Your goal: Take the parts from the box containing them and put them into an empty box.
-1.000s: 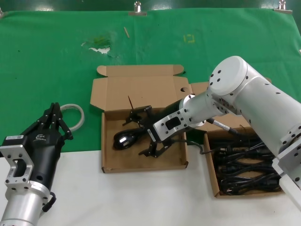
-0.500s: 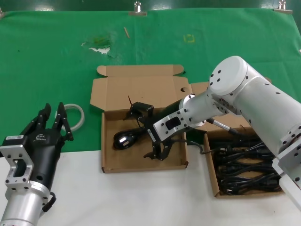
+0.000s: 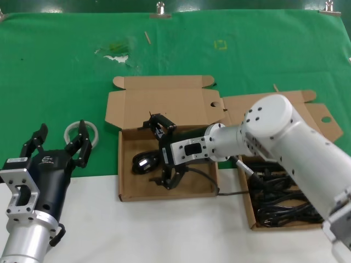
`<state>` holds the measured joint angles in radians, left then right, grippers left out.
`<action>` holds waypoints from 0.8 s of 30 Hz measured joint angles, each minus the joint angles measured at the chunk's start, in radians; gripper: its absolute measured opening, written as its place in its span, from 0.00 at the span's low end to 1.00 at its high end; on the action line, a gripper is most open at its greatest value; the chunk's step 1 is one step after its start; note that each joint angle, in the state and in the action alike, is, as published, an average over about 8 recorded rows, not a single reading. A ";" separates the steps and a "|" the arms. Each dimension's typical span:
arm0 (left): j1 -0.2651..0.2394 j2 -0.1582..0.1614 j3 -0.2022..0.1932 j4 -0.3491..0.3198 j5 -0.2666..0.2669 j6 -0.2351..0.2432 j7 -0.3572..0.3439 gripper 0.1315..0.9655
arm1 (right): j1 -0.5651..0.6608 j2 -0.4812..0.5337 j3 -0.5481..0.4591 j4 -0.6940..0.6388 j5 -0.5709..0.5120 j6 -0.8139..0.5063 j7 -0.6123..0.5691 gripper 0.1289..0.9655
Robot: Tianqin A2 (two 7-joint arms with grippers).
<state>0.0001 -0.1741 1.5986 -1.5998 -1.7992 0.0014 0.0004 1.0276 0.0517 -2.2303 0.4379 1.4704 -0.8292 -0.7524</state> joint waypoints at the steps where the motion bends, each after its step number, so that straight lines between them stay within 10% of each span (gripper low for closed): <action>1: 0.000 0.000 0.000 0.000 0.000 0.000 0.000 0.41 | -0.015 0.004 0.009 0.017 0.005 0.012 0.011 0.99; 24: 0.000 0.000 0.001 0.000 0.000 -0.001 0.000 0.88 | -0.380 0.092 0.233 0.430 0.122 0.307 0.278 1.00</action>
<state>0.0000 -0.1741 1.5991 -1.5999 -1.7995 0.0009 0.0003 0.6471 0.1436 -1.9969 0.8682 1.5925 -0.5222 -0.4742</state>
